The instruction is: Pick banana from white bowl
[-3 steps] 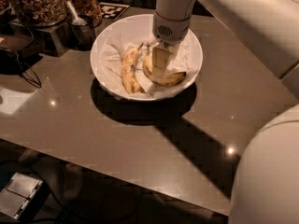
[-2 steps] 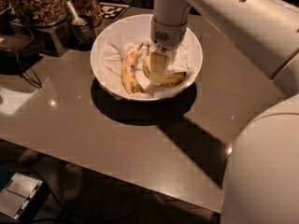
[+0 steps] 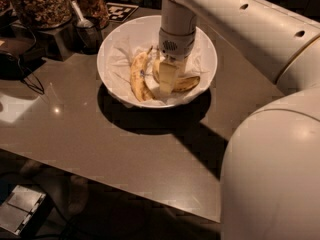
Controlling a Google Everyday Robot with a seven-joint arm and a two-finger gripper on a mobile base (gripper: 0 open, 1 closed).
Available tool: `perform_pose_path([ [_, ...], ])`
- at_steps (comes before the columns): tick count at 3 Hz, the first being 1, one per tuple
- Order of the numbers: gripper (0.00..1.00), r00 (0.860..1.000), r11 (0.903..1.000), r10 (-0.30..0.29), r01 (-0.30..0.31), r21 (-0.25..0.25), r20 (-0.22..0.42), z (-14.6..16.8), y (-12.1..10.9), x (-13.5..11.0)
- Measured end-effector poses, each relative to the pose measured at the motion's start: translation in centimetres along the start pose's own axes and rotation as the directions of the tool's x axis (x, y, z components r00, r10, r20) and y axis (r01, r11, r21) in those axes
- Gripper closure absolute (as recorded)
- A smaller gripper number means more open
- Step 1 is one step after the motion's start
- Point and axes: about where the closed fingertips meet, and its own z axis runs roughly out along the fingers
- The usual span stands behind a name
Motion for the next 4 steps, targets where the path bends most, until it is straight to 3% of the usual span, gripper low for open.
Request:
perform_pose_path([
  [1,0.56,1.000,1.0000,0.003,-0.003,-0.001,-0.008,0.24,-0.17,0.03],
  [3,1.00,1.000,1.0000,0.003,-0.003,-0.001,-0.007,0.22,-0.18,0.02],
  [4,1.00,0.998,0.9996,-0.026,0.025,0.013,0.061,-0.58,-0.23,-0.07],
])
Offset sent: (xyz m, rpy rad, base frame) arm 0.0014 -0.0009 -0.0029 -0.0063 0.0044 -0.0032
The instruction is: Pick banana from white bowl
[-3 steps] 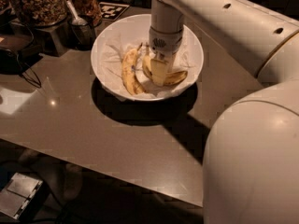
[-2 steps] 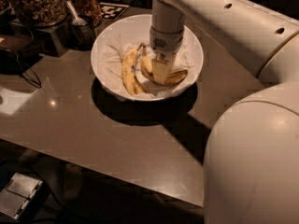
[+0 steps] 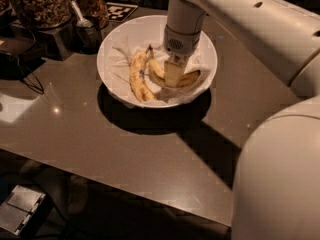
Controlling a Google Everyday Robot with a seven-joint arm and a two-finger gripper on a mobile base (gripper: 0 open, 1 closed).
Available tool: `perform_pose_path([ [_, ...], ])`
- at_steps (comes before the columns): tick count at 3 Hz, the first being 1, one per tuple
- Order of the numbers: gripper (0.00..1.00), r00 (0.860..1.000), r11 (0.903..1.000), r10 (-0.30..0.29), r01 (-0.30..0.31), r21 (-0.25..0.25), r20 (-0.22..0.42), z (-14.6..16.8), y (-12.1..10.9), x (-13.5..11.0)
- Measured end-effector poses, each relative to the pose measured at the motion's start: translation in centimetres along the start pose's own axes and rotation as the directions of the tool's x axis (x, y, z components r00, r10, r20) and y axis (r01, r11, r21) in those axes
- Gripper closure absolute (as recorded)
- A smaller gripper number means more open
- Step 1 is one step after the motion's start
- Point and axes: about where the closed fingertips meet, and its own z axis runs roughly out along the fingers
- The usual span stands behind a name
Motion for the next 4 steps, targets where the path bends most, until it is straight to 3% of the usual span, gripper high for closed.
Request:
perform_pose_path([
  [1,1.00,0.984,0.9960,-0.085,0.080,0.040,0.157,-4.2,1.3,1.4],
  [2,1.00,0.947,0.9849,-0.170,0.154,0.079,0.273,-8.6,2.5,3.0],
  [3,1.00,0.901,0.9682,-0.249,0.223,0.113,0.356,-12.2,3.6,4.4],
  [4,1.00,0.849,0.9367,-0.349,0.326,0.127,0.395,-14.6,5.2,5.5],
])
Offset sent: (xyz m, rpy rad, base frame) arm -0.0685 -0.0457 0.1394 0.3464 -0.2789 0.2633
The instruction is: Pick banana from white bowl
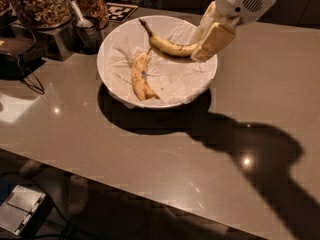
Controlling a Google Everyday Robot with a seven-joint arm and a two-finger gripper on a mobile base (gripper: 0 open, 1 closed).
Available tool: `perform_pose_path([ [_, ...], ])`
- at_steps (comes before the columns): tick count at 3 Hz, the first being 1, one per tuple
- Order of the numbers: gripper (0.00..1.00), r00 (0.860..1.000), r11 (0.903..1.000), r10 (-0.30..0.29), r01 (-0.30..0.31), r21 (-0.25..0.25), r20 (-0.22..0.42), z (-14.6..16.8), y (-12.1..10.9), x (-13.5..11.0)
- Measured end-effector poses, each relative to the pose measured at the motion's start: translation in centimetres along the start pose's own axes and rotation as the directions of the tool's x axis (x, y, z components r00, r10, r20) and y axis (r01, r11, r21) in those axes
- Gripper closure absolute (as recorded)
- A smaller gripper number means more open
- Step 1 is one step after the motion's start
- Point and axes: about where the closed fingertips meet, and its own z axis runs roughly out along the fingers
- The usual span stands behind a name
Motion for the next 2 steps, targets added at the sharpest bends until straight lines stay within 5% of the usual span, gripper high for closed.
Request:
perform_pose_path([
  [2,1.00,0.984,0.9805,-0.181,0.180,-0.078,0.003,-1.7,2.9,1.4],
])
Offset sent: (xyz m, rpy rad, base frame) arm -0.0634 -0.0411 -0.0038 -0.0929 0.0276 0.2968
